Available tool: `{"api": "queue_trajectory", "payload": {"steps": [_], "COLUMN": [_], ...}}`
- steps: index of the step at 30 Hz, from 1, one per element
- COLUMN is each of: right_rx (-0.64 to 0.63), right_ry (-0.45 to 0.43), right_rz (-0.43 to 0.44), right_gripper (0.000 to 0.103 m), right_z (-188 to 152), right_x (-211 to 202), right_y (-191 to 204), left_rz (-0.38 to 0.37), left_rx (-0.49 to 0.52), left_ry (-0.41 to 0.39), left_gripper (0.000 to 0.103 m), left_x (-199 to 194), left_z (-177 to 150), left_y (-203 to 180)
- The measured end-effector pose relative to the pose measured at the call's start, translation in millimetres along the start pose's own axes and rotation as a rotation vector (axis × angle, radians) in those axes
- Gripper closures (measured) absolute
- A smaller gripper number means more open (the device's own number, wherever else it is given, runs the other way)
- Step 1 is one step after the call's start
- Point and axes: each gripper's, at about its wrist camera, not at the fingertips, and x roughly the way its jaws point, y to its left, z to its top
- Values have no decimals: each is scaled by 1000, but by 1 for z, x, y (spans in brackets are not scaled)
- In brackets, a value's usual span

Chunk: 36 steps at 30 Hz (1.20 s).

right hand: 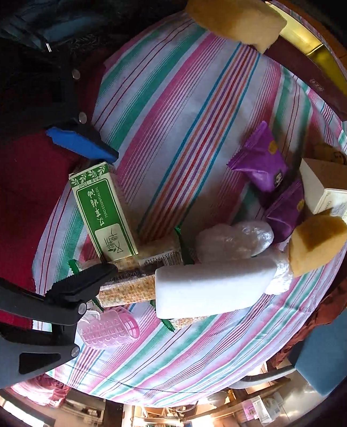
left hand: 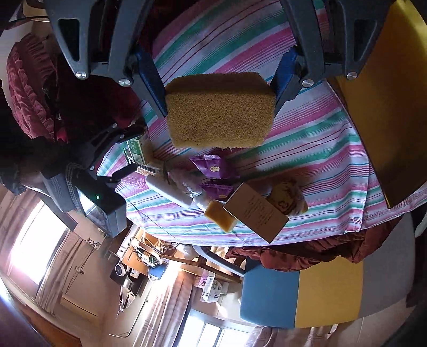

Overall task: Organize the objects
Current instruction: 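Close the left tool on the tan sponge and lift it, then release the tan sponge into the gold tray with left tool while right tool drops green box there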

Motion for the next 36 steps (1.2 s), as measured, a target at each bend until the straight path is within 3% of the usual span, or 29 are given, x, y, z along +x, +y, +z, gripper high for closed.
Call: {"api": "queue_trajectory", "payload": {"steps": [5,11,15,21,28,29,30,36], "right_rx": [39,78,63,27,-51,-57,-60,-33], "right_ry": [-79,-265,-395,-547,-569,-569,-569,-556], "right_rz": [-9,-15,42,183,348,361,377,412], "right_gripper": [26,26,26,26,24,17,2,0], "right_z": [-17,-20,10,86,164,168,177,183], "right_x": [-30,-87,-112,-125,-114,-116,-109,-91], "right_y": [-5,4,42,117,236,250,263,279], "left_rz": [27,115,224,387,520,540,562,555], "left_rx": [-55,-168,-229,-355,-432,-442,-454,-518], "left_ry": [-44,-110,-142,-141,-99,-98,-97,-118], "left_gripper": [29,28,28,27,24,22,19,16], "left_x": [-27,-68,-95,-128,-146,-148,-149,-160], "left_z": [-5,-14,-27,-59,-97,-101,-104,-120], "left_y": [23,67,99,153,185,188,192,208]}}
